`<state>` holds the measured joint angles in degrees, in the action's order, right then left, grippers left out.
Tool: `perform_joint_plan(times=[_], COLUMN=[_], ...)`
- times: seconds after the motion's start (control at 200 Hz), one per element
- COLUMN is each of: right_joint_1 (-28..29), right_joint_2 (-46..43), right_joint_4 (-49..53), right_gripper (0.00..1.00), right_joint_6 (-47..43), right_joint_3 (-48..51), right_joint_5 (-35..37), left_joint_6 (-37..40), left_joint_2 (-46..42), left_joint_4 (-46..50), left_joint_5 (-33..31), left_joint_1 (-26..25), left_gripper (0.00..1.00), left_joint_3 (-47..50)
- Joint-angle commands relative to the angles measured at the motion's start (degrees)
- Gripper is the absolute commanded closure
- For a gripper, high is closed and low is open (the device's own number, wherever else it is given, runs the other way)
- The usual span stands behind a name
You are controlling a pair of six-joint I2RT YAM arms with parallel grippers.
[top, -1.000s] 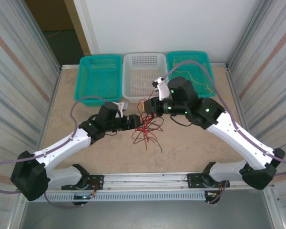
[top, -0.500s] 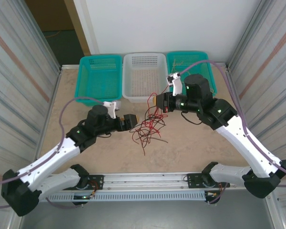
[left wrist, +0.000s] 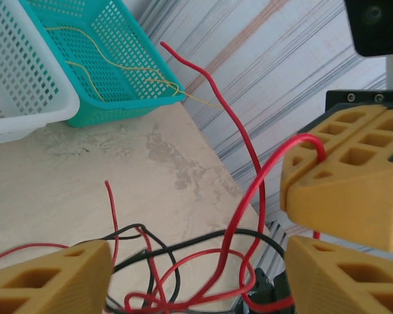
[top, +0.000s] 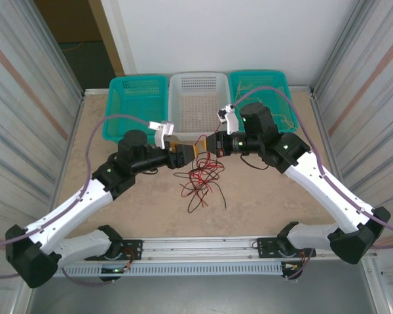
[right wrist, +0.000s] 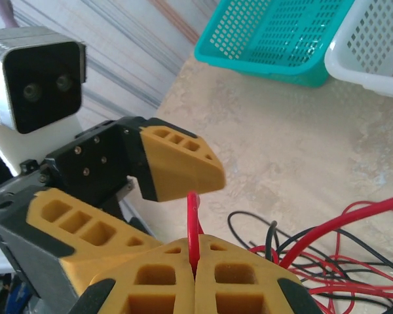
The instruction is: Untangle the cables
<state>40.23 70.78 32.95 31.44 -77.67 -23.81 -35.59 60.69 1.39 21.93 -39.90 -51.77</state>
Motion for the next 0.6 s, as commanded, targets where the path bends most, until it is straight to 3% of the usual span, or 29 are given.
perform_joint_plan(times=[0.0, 0.185, 0.291, 0.331, 0.436, 0.596], right_joint_1=[0.4, 0.6, 0.6, 0.6, 1.0, 1.5], right_joint_2=[0.0, 0.7, 0.6, 0.5, 1.3, 3.9], right_joint_4=[-2.1, -2.3, -1.7, -1.1, 2.1, -0.5], right_gripper=[1.0, 1.0, 1.0, 0.92, 0.64, 0.5], right_joint_6=[0.8, 0.8, 0.6, 0.5, 0.4, 3.2], right_joint_3=[0.1, 0.8, 1.5, 1.9, 3.4, 10.8], right_joint_5=[-2.0, -2.8, -1.0, 1.1, 9.5, 13.9], left_joint_6=[3.9, 4.9, 6.2, 6.7, 7.2, 6.7], left_joint_2=[1.5, 3.2, 3.7, 3.3, 1.3, 0.2], left_joint_4=[-1.6, -3.1, -1.5, -0.1, 1.6, 2.1], left_joint_5=[0.9, 0.8, -0.1, -1.4, -5.0, -3.8], left_joint_1=[-0.5, -0.5, -0.5, -0.4, -0.4, -0.4], left_gripper=[0.4, 0.66, 0.9, 1.0, 1.0, 1.0], left_joint_3=[-3.0, -3.8, -5.2, -5.9, -6.8, -8.7])
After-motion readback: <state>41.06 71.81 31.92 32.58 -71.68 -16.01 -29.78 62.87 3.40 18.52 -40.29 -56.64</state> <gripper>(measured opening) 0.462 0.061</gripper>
